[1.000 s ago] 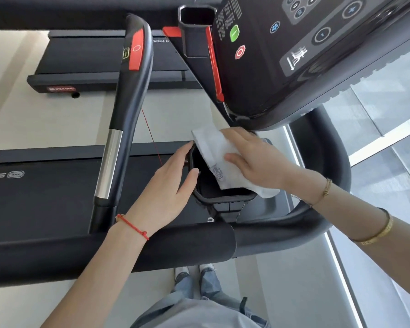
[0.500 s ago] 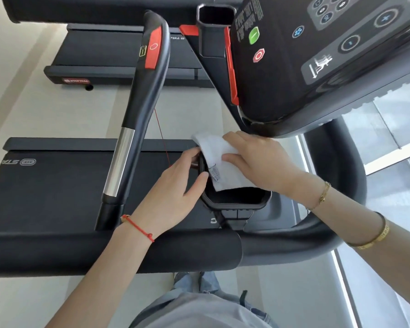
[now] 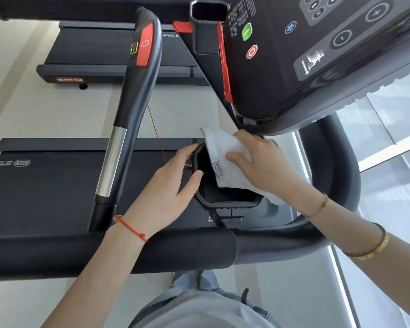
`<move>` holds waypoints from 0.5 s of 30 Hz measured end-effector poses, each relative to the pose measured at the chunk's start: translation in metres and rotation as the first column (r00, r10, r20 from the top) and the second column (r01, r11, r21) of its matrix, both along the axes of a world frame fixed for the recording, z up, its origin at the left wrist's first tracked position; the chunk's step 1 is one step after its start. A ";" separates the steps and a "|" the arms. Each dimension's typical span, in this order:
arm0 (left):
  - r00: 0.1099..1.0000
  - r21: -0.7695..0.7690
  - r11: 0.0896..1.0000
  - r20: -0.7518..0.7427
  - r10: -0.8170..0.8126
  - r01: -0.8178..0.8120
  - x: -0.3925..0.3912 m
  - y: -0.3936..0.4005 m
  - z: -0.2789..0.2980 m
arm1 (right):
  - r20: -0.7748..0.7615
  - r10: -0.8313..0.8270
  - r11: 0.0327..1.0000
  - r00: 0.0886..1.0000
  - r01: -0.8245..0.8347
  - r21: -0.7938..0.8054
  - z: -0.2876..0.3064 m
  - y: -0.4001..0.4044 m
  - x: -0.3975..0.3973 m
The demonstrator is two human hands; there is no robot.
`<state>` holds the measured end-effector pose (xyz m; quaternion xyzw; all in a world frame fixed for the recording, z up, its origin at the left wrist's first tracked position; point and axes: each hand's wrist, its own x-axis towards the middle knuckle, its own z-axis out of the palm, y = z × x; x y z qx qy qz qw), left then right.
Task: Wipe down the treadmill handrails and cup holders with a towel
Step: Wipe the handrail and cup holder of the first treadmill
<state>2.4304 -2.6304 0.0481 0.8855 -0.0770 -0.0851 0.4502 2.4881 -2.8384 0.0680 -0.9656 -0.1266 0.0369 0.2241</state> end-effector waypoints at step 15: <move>1.000 0.062 0.998 0.019 -0.003 0.002 -0.001 -0.001 0.000 | -0.323 -0.210 0.942 0.923 0.279 0.185 0.000 -0.004 -0.010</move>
